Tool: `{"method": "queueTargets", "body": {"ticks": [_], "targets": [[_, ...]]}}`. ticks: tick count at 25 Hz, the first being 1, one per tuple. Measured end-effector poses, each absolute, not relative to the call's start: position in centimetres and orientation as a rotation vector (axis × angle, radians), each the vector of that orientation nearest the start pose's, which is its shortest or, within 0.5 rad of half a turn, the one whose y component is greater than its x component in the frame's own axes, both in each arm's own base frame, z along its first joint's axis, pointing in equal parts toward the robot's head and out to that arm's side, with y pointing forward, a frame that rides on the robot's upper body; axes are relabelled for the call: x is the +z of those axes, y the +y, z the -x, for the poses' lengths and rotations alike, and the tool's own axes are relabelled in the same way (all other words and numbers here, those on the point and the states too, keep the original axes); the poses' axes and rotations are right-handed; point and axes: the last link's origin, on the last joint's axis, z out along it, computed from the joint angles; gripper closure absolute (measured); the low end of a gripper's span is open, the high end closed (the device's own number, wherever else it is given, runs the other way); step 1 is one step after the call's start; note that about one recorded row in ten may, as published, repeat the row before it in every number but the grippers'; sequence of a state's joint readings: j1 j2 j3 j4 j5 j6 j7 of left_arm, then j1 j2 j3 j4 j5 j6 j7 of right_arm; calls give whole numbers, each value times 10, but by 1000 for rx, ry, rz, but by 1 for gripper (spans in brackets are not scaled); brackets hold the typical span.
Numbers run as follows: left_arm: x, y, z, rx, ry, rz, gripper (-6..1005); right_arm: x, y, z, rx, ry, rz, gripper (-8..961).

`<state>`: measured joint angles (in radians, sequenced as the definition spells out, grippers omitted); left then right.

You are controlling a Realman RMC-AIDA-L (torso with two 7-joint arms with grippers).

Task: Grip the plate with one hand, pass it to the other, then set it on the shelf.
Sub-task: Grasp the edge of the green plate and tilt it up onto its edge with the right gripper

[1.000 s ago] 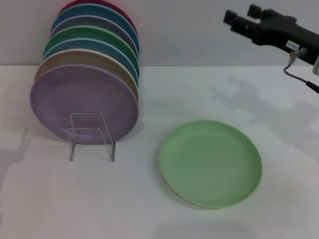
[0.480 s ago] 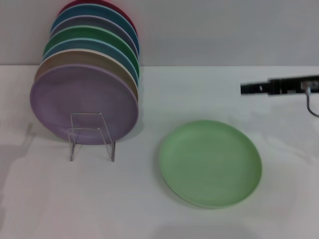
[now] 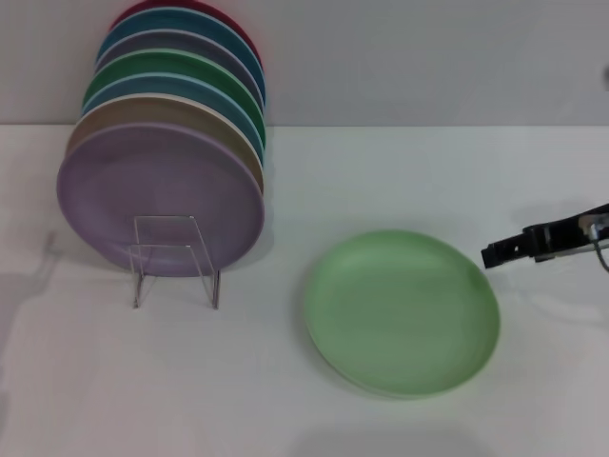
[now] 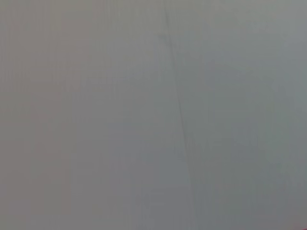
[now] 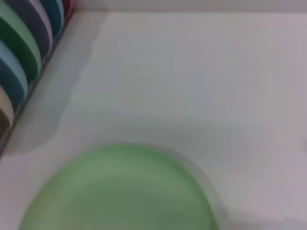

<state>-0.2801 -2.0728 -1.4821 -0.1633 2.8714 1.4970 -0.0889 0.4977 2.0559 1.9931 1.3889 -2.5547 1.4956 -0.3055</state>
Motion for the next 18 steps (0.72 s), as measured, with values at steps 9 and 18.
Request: {"method": "queueTargets", "body": {"ticks": [9, 18], "targets": [[44, 278, 343, -746, -255, 1383, 169, 35, 372, -227, -226, 1483, 2186, 243], [42, 276, 343, -749, -258, 1387, 169, 18, 375, -234, -254, 1495, 2194, 257]]}}
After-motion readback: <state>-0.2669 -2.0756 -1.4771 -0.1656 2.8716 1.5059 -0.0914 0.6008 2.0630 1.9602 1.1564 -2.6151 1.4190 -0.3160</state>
